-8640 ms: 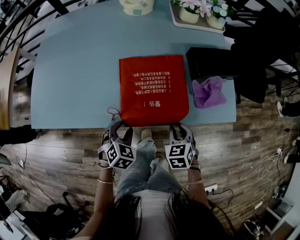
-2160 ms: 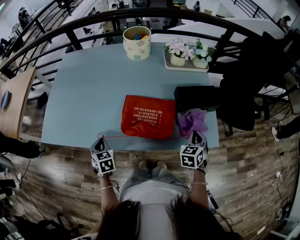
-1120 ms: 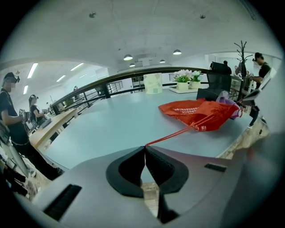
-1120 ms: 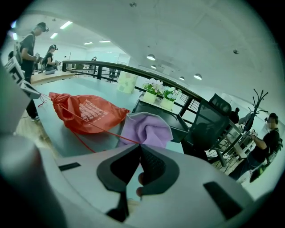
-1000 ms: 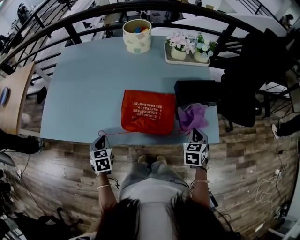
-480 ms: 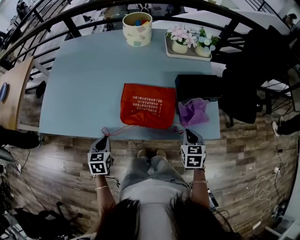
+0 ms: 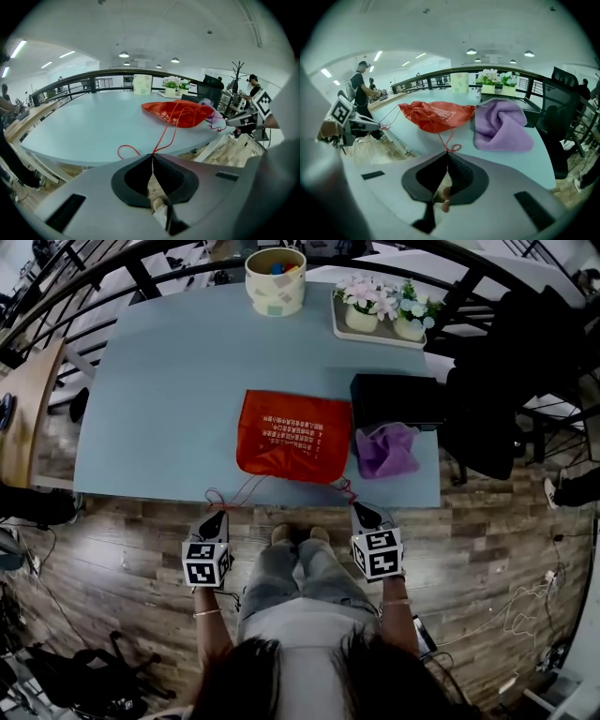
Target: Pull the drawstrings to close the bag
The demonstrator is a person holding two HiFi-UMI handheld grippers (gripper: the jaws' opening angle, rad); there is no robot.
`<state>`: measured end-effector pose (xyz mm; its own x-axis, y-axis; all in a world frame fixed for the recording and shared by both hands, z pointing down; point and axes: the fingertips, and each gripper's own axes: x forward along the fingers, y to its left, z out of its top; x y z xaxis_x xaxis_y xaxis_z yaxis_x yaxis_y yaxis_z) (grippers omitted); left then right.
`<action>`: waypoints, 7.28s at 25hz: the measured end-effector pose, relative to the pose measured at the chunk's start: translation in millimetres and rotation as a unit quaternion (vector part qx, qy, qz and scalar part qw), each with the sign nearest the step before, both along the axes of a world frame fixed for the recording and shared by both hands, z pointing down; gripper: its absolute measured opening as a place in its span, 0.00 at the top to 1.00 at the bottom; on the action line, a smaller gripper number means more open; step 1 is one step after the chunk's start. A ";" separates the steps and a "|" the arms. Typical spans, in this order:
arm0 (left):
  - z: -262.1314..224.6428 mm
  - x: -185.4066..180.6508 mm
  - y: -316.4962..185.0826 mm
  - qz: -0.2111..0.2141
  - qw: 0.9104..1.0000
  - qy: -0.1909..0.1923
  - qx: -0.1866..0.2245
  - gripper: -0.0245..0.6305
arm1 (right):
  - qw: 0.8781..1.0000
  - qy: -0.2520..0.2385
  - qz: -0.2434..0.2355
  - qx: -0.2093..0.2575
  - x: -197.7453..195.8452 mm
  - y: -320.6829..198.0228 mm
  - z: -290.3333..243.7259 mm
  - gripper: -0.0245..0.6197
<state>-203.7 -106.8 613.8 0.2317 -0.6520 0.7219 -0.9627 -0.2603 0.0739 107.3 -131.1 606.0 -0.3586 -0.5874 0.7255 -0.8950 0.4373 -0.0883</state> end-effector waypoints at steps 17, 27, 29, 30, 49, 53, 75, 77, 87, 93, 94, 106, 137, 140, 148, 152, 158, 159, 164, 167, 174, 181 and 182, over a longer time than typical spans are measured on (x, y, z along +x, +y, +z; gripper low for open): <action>27.8 40.2 16.3 0.032 0.998 0.016 -0.042 0.93 | 0.992 0.036 -0.097 -0.078 -7.7 39.7 38.6 0.92; 29.7 55.0 21.7 0.018 0.999 0.007 -0.046 0.93 | 0.981 0.041 -0.158 -0.104 -2.5 47.3 49.4 0.92; 27.2 58.7 19.5 0.009 0.999 0.006 -0.038 0.93 | 0.979 0.044 -0.170 -0.103 0.2 45.2 50.5 0.92; 25.7 60.8 19.0 0.006 0.999 0.006 -0.035 0.93 | 0.979 0.045 -0.173 -0.100 1.6 43.5 50.2 0.92; -21.2 91.0 -9.4 -0.021 0.999 0.000 0.033 0.93 | 0.982 0.034 -0.184 -0.014 6.8 -3.3 18.7 0.92; -30.7 92.8 -19.2 -0.016 0.999 -0.011 0.049 0.93 | 0.982 0.037 -0.186 0.006 0.4 -10.1 11.9 0.92; -106.7 93.1 3.3 0.031 0.985 0.010 0.172 0.93 | 0.976 0.027 -0.103 0.191 -25.7 6.0 -72.0 0.92; -113.1 92.2 8.9 0.031 0.983 0.014 0.181 0.93 | 0.975 0.022 -0.095 0.201 -26.9 9.8 -80.2 0.92; -131.4 84.9 22.0 0.036 0.976 0.026 0.213 0.93 | 0.963 0.001 -0.088 0.253 -40.6 26.4 -124.6 0.92; -155.1 79.9 26.6 0.042 0.969 0.011 0.243 0.93 | 0.955 -0.011 -0.078 0.286 -45.5 34.0 -152.5 0.92; -160.4 80.1 27.5 0.046 0.967 0.004 0.250 0.93 | 0.954 -0.016 -0.072 0.292 -45.0 34.6 -158.1 0.92; -209.6 77.9 54.9 0.041 0.949 0.046 0.310 0.93 | 0.944 -0.017 -0.041 0.326 -38.4 65.8 -187.3 0.92; -248.5 81.9 180.3 0.064 0.931 0.063 0.353 0.94 | 0.923 -0.063 -0.017 0.379 -44.1 188.5 -237.1 0.92; -250.1 83.2 188.2 0.067 0.932 0.067 0.351 0.94 | 0.924 -0.066 -0.017 0.376 -45.2 195.8 -237.4 0.92; -252.0 82.8 205.7 0.065 0.932 0.079 0.348 0.94 | 0.927 -0.069 -0.021 0.367 -47.5 213.9 -243.7 0.92; -254.6 86.7 210.3 0.071 0.930 0.085 0.351 0.94 | 0.929 -0.058 -0.018 0.365 -48.1 217.9 -244.8 0.92; -251.2 92.8 215.1 0.078 0.931 0.081 0.346 0.94 | 0.933 -0.044 -0.011 0.356 -46.5 220.2 -243.5 0.92; -251.0 92.6 215.3 0.078 0.932 0.082 0.346 0.94 | 0.934 -0.043 -0.010 0.356 -46.0 220.2 -243.6 0.92; -251.1 95.8 217.5 0.083 0.932 0.084 0.344 0.94 | 0.932 -0.049 -0.004 0.358 -44.0 220.5 -247.0 0.92; -251.1 99.2 219.0 0.087 0.932 0.083 0.342 0.94 | 0.932 -0.049 -0.007 0.360 -44.4 221.9 -249.6 0.92; -250.2 108.7 219.1 0.094 0.932 0.087 0.340 0.94 | 0.931 -0.053 -0.007 0.360 -39.1 223.0 -248.2 0.92; -247.7 115.2 219.2 0.101 0.933 0.088 0.334 0.94 | 0.931 -0.053 -0.007 0.360 -35.8 224.3 -247.4 0.92; -247.1 116.7 219.2 0.101 0.933 0.088 0.334 0.94 | 0.931 -0.053 -0.007 0.360 -34.5 224.4 -246.6 0.92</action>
<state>-87.0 112.5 366.7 0.4756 -0.8728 0.1100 -0.8770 -0.4802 -0.0182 72.7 93.3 359.4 -0.4168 -0.9029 0.1051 -0.8918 0.4285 0.1450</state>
